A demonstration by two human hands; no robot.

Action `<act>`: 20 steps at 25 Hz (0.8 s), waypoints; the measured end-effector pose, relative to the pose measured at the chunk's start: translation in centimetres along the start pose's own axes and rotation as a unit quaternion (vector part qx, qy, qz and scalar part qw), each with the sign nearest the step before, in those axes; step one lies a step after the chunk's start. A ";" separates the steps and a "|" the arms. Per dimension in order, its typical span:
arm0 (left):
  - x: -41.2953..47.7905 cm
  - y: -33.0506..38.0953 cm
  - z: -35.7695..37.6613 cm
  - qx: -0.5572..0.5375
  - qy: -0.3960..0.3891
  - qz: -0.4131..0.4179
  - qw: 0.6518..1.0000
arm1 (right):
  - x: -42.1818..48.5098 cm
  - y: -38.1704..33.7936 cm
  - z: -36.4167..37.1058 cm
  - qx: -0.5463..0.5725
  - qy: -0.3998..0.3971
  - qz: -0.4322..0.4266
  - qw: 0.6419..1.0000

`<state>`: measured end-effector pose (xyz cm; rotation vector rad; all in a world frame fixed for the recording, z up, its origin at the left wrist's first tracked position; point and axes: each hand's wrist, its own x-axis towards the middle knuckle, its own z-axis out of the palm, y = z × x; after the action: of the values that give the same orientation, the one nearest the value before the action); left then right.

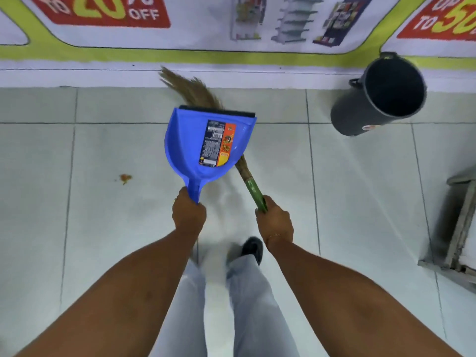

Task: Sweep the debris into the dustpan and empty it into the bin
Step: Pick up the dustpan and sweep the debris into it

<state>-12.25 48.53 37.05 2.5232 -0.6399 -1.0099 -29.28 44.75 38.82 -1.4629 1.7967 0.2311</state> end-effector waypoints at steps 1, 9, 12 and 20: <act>0.5 -2.5 -1.6 -0.004 0.008 -0.010 1.000 | -0.8 -1.1 1.6 0.002 -0.005 -0.001 1.000; 7.0 -21.6 -12.7 0.028 0.052 -0.096 0.994 | -3.3 -10.5 17.1 -0.042 -0.008 -0.040 0.998; 9.7 -26.3 -13.9 0.018 0.053 -0.113 0.992 | -2.2 -12.9 21.9 -0.067 -0.008 -0.047 0.997; 17.3 -37.9 -8.1 -0.027 0.026 -0.227 0.973 | 7.0 -14.0 32.6 -0.118 0.016 -0.056 0.991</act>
<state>15.14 72.38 15.20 2.6964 -0.0091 -1.0788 -2.15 54.23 16.88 -1.7361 1.7523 0.3753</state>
